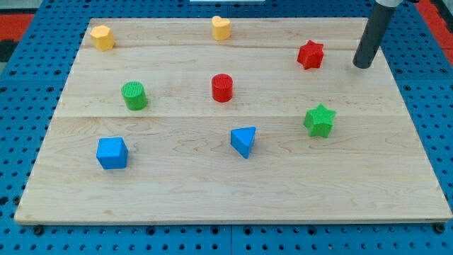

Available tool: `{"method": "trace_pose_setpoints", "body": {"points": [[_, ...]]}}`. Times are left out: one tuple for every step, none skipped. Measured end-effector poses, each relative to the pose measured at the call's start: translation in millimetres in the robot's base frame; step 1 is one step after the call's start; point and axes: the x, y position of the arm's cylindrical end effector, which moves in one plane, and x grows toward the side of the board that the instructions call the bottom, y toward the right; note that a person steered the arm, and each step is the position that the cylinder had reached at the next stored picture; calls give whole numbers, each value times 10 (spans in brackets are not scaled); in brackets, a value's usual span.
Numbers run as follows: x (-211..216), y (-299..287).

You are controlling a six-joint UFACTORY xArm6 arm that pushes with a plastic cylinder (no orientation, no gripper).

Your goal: Push the blue cube slightly upwards of the board

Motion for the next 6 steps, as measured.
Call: {"method": "trace_pose_setpoints", "body": {"points": [[-665, -721], [-1252, -1180], [-1342, -1776], [-1275, -2290], [-1356, -2384], [-1132, -2562]]}}
